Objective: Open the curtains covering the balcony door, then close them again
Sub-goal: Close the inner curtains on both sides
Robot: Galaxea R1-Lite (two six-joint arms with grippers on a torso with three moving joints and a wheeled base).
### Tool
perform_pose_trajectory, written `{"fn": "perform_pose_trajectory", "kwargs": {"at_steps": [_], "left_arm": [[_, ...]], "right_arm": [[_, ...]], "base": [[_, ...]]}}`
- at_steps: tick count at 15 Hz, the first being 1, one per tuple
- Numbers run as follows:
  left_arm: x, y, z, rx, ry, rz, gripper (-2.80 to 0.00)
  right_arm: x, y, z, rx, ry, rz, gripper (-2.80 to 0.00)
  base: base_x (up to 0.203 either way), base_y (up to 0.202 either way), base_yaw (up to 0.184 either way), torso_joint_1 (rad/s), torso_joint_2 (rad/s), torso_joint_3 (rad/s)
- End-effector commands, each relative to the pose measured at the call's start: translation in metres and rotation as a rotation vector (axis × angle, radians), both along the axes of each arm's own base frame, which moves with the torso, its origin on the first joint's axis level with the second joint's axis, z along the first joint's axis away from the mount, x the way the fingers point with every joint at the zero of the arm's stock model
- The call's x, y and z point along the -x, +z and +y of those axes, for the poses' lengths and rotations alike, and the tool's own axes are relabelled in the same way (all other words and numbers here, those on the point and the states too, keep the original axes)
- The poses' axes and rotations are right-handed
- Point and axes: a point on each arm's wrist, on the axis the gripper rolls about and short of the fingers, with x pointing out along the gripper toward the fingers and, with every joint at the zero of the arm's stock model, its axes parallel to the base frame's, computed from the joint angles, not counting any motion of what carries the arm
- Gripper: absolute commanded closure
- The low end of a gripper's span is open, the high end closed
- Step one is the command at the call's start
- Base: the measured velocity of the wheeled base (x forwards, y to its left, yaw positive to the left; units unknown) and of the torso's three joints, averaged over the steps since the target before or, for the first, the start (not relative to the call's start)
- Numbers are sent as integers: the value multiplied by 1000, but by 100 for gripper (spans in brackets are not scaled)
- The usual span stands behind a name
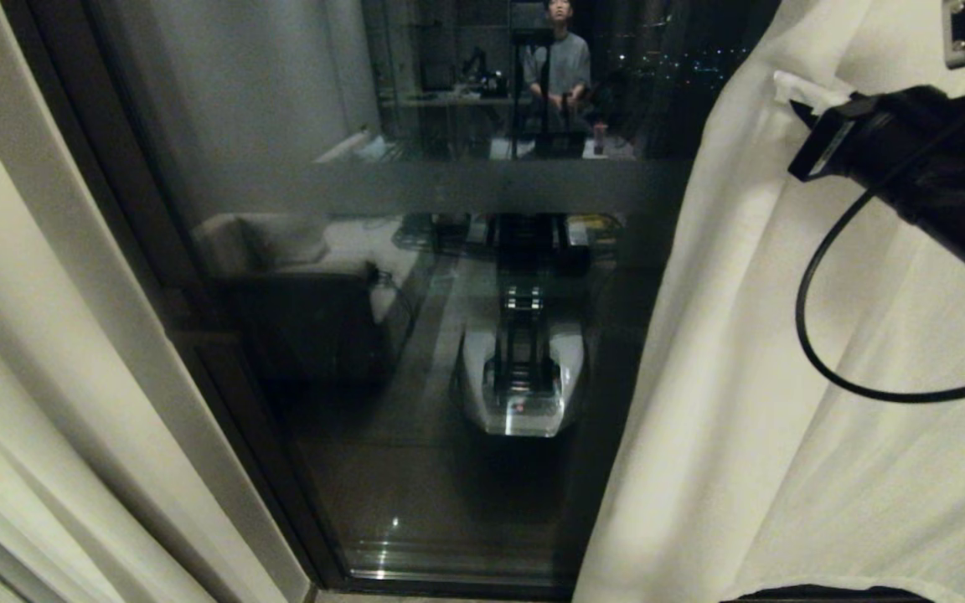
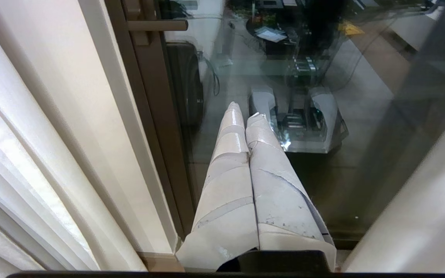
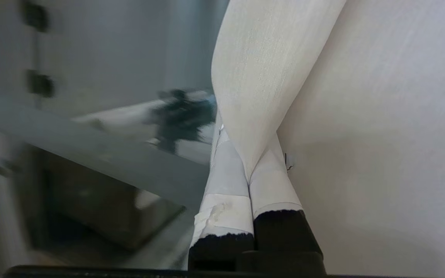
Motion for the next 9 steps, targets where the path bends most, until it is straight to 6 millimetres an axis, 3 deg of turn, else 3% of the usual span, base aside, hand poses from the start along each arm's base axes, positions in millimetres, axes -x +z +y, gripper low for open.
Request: {"fn": "perform_pose_trajectory", "kwargs": {"at_steps": [1,9], "left_arm": [[0,0,0,0,1,0,0],[0,0,0,0,1,0,0]], "right_arm": [[-6,-3,29,-2,52,2,0],[-3,-22,82,61,165,16,0]], "base": [[0,0,0,0,0,0],[0,0,0,0,0,0]]}}
